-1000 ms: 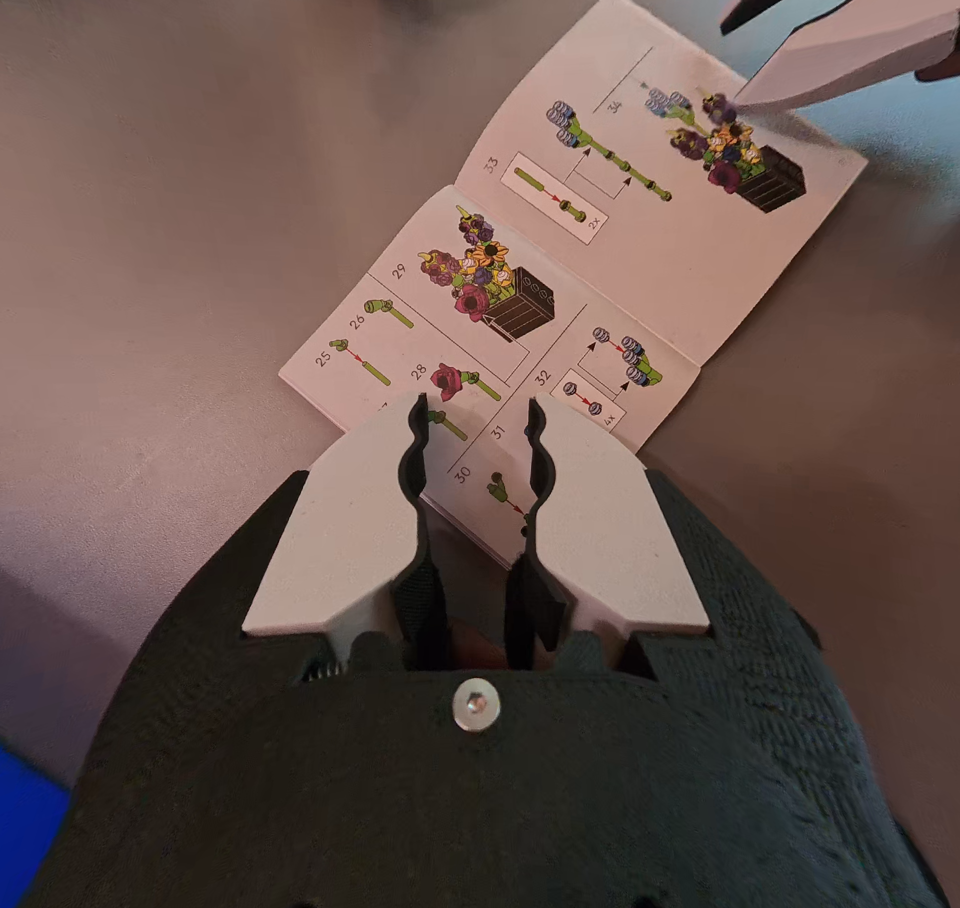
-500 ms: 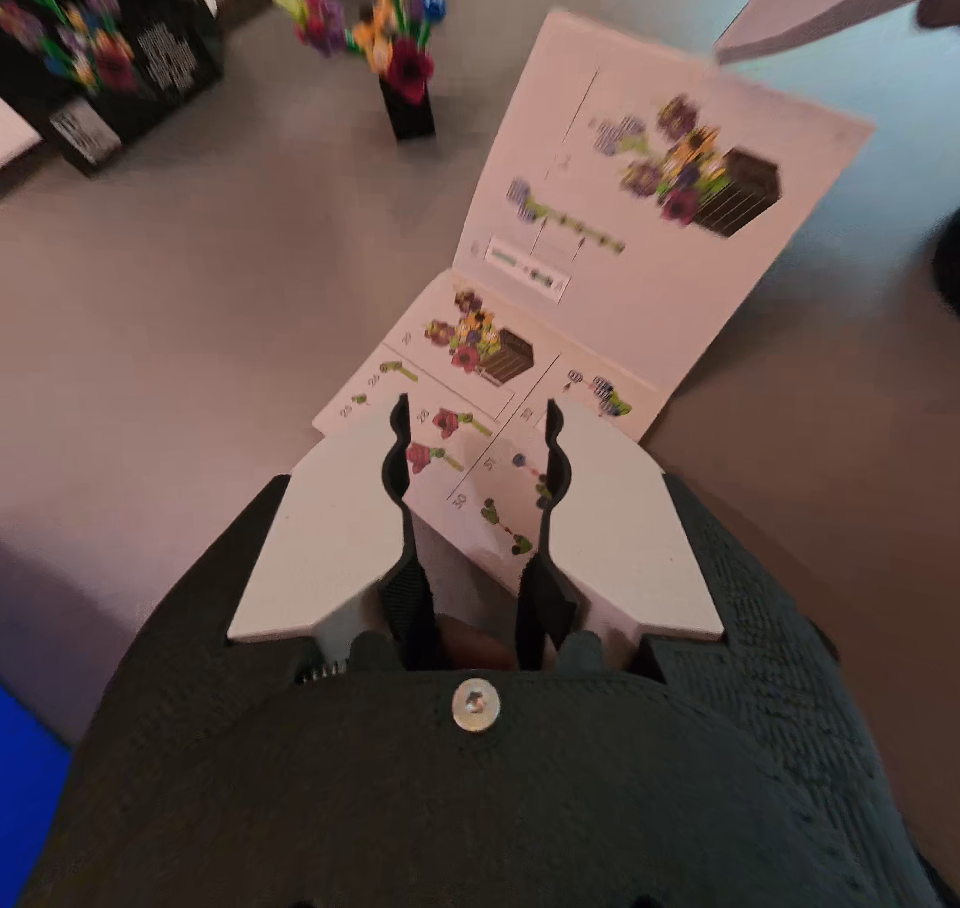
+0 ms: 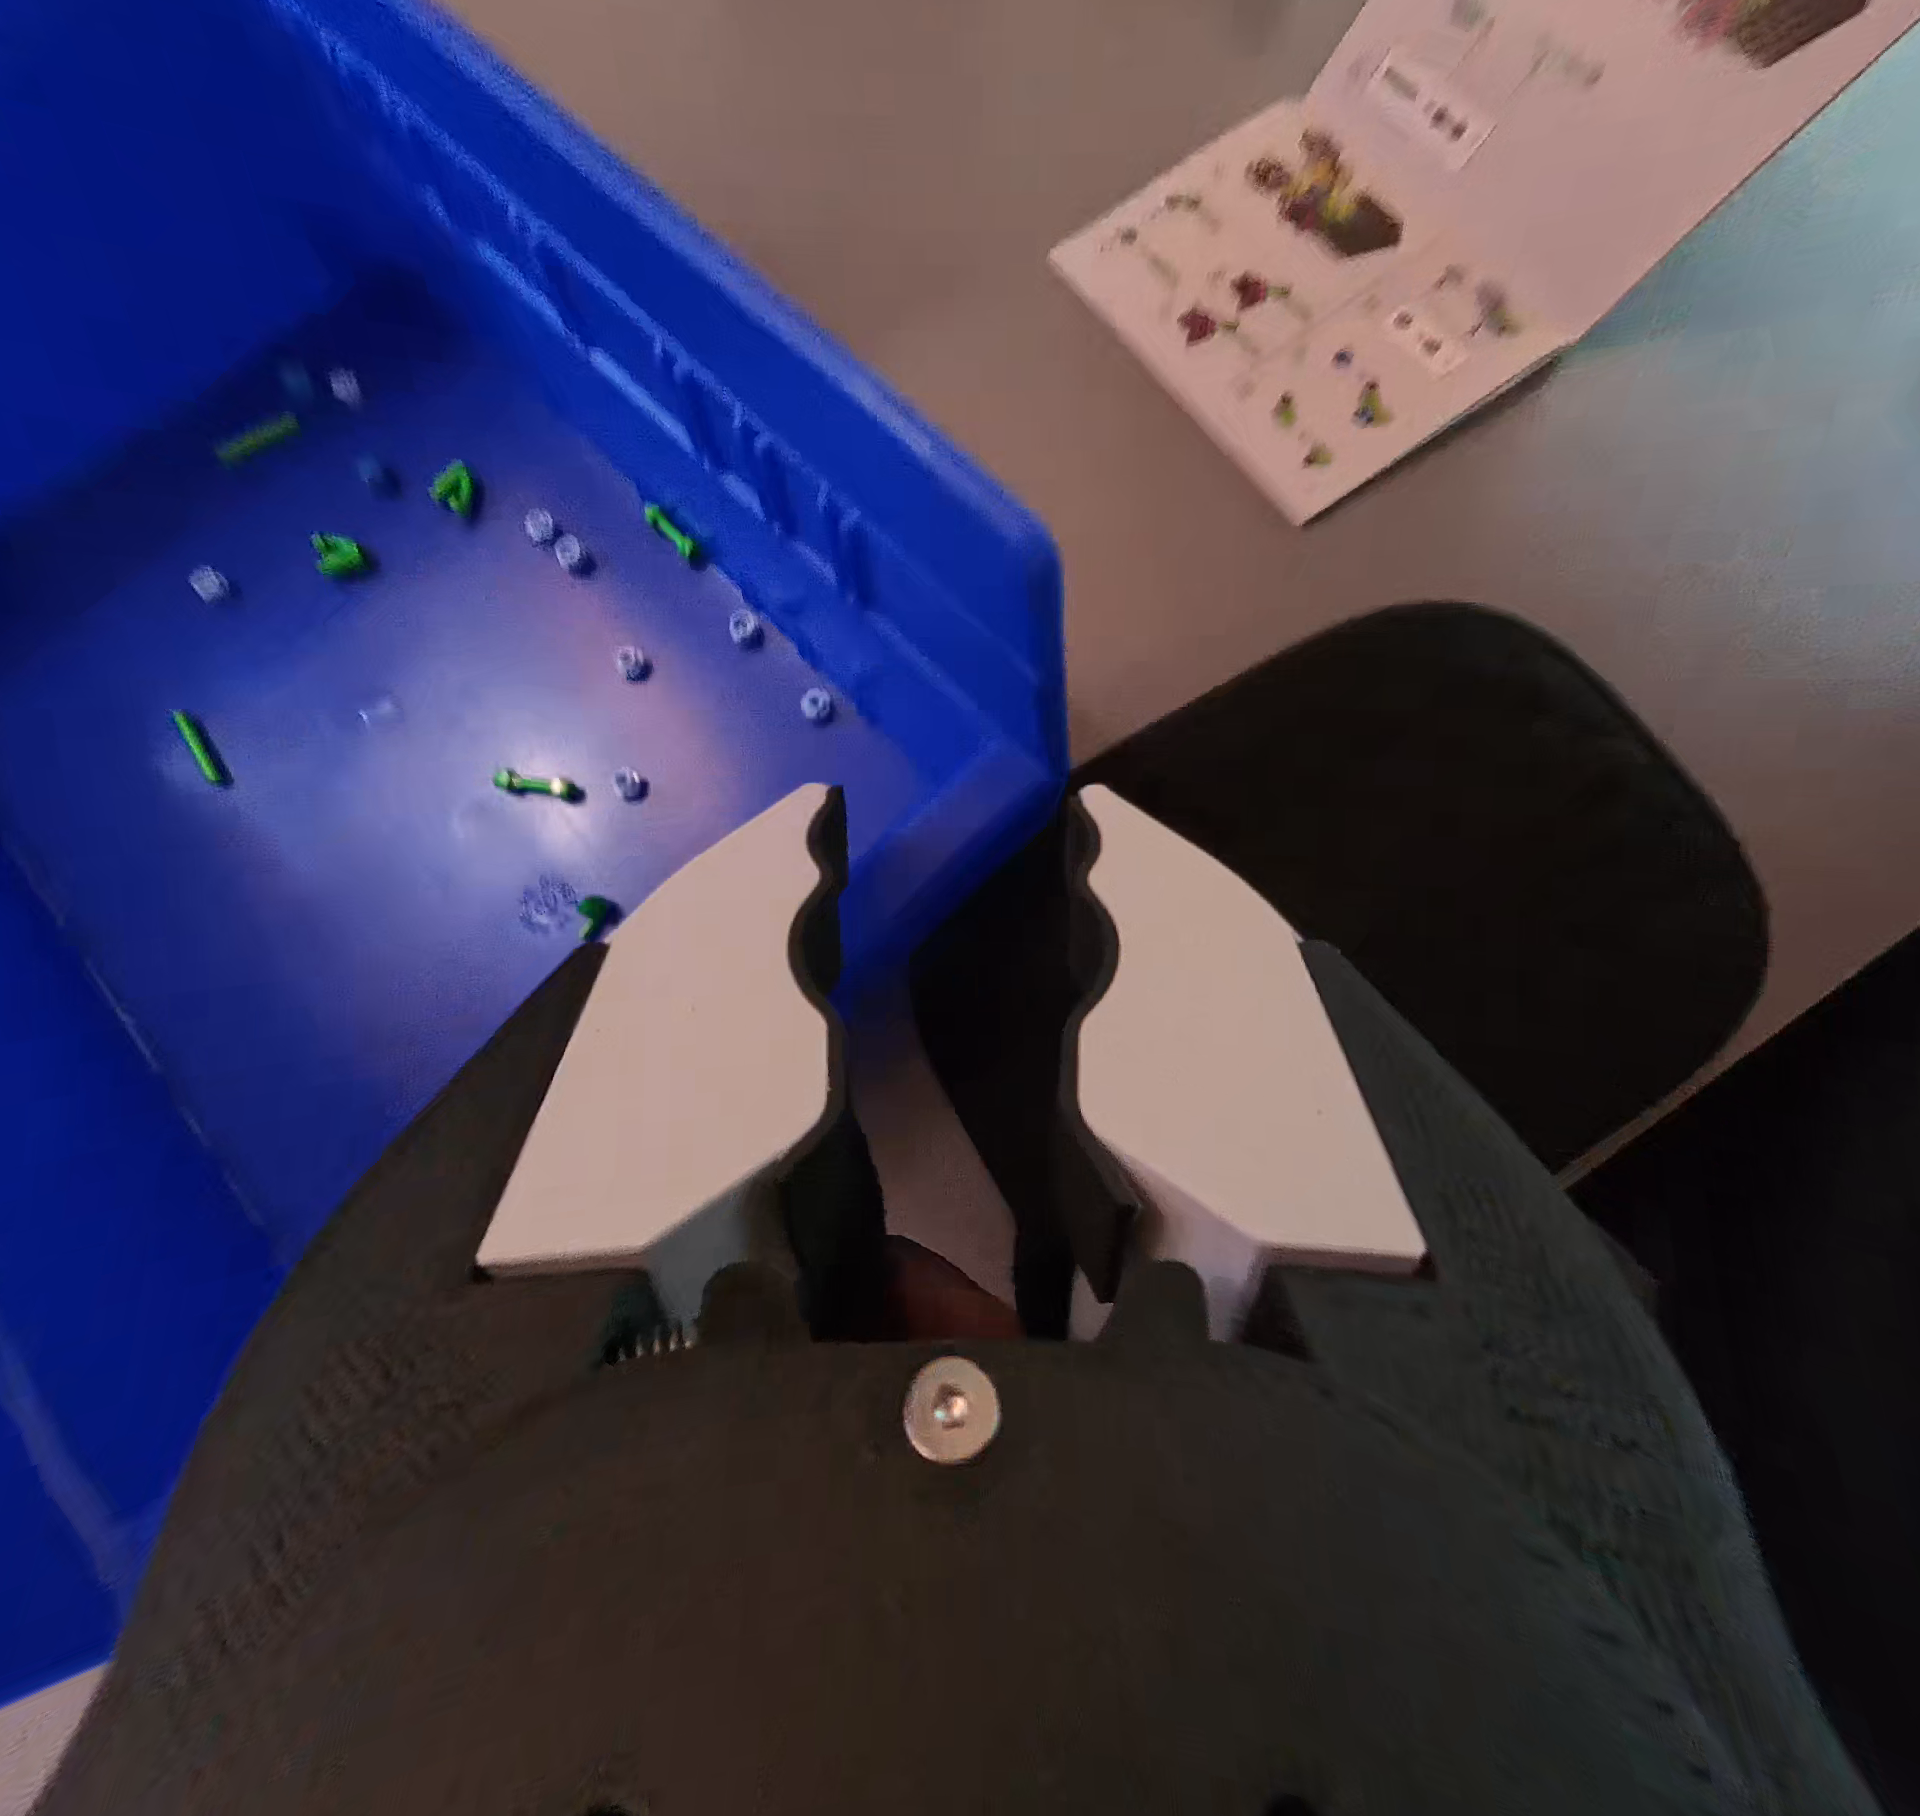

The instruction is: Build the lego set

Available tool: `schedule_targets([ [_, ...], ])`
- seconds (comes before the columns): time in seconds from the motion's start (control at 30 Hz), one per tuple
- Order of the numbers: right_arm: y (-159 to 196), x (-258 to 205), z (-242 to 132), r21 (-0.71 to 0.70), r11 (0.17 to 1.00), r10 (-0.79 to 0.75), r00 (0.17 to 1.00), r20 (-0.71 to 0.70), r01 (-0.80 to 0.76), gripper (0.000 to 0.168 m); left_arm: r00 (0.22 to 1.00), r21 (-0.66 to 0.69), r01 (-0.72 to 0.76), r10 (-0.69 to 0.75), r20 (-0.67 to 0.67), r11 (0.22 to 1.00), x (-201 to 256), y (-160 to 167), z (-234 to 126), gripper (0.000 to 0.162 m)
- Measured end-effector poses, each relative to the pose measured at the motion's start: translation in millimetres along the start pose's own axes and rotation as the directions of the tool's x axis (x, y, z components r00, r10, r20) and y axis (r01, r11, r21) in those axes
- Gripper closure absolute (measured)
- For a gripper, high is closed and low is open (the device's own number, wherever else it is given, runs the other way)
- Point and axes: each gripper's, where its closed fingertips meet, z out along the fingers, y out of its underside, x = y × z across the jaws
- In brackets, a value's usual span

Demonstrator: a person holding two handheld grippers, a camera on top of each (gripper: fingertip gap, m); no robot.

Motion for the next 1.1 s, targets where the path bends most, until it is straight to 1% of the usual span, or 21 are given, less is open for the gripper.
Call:
schedule_targets([
  [0.07,21.6,-15.7,23.9,-0.089,0.996,0.001,0.999,0.046,0.003,0.124,1.0,0.01,0.009,-0.009,-0.013,1.0,1.1,6.4,8.5,0.137],
  [0.17,61.4,-26.1,49.0,-0.238,0.971,0.013,0.996,0.085,0.007,0.122,0.999,0.078,-0.01,0.013,-0.033,0.997,10.0,-6.9,19.0,0.148],
  [0.2,70.3,-25.1,52.9,-0.261,0.965,0.026,0.996,0.081,-0.004,0.122,0.998,0.09,-0.009,0.014,-0.055,0.996,14.8,-11.7,23.0,0.154],
  [0.23,76.2,-23.1,54.7,-0.27,0.963,0.044,0.996,0.074,-0.023,0.122,0.997,0.097,-0.002,0.009,-0.076,0.995,19.4,-16.1,27.4,0.157],
  [0.33,82.4,-17.6,52.7,-0.26,0.962,0.107,0.992,0.061,-0.088,0.123,0.993,0.125,-0.005,0.02,-0.12,0.992,30.7,-28.3,40.9,0.153],
  [0.37,83.3,-15.6,50.9,-0.255,0.962,0.117,0.992,0.055,-0.1,0.123,0.99,0.126,0.0,0.018,-0.138,0.992,34.6,-32.2,44.7,0.148],
  [0.4,84.1,-13.9,49.1,-0.252,0.962,0.124,0.991,0.053,-0.107,0.123,0.985,0.117,-0.001,0.021,-0.17,0.993,40.3,-35.3,46.8,0.14],
  [0.47,83.3,-13.6,44.9,-0.242,0.963,0.135,0.989,0.065,-0.115,0.123,0.976,0.093,-0.031,0.05,-0.211,0.995,44.2,-41.4,41.1,0.132],
  [0.5,81.3,-14.3,42.8,-0.229,0.966,0.138,0.988,0.075,-0.118,0.123,0.98,0.088,-0.055,0.071,-0.184,0.995,34.7,-46.5,33.8,0.13],
  [0.53,78.8,-15.1,40.8,-0.213,0.969,0.142,0.986,0.086,-0.121,0.123,0.987,0.077,-0.082,0.092,-0.131,0.994,17.5,-52.8,24.7,0.129],
  [0.6,74.1,-16.9,37.7,-0.184,0.975,0.147,0.983,0.108,-0.126,0.123,0.99,0.004,-0.14,0.14,0.013,0.99,-31.6,-64.3,5.9,0.13],
  [0.63,72.1,-17.6,36.6,-0.171,0.977,0.146,0.982,0.117,-0.125,0.123,0.983,-0.064,-0.166,0.17,0.074,0.984,-58.1,-67.9,-0.8,0.13],
  [0.67,70.6,-17.9,35.9,-0.162,0.98,0.139,0.982,0.124,-0.119,0.123,0.974,-0.14,-0.183,0.199,0.107,0.973,-82.2,-69.7,-3.4,0.129],
  [0.73,69.3,-15.9,35.0,-0.152,0.983,0.121,0.986,0.118,-0.102,0.123,0.974,-0.309,-0.161,0.201,0.101,0.937,-124.4,-61.5,5.1,0.129],
  [0.77,68.7,-14.4,34.6,-0.148,0.984,0.114,0.987,0.112,-0.097,0.123,0.985,-0.39,-0.118,0.157,0.069,0.913,-139.1,-52.1,14.0,0.129],
  [0.83,66.6,-12.6,32.7,-0.137,0.986,0.106,0.988,0.108,-0.091,0.123,1.0,-0.503,-0.025,0.027,-0.005,0.864,-152.9,-33.9,33.0,0.132],
  [0.87,65.5,-10.9,31.0,-0.13,0.988,0.101,0.99,0.103,-0.087,0.123,1.0,-0.544,-0.006,-0.01,-0.026,0.839,-156.9,-25.5,40.4,0.132],
  [0.97,62.3,-1.6,21.1,-0.111,0.99,0.091,0.993,0.071,-0.083,0.123,1.0,-0.661,0.007,0.014,0.027,0.751,-177.6,2.2,52.8,0.13],
  [1.03,60.5,6.8,12.2,-0.096,0.992,0.091,0.995,0.043,-0.086,0.124,1.0,-0.733,0.017,0.001,0.024,0.68,-176.4,16.1,53.7,0.127],
  [1.1,59.3,14.5,3.8,-0.08,0.992,0.098,0.995,0.02,-0.096,0.126,1.0,-0.731,-0.01,0.004,-0.01,0.682,-167.9,14.0,61.2,0.127],
])
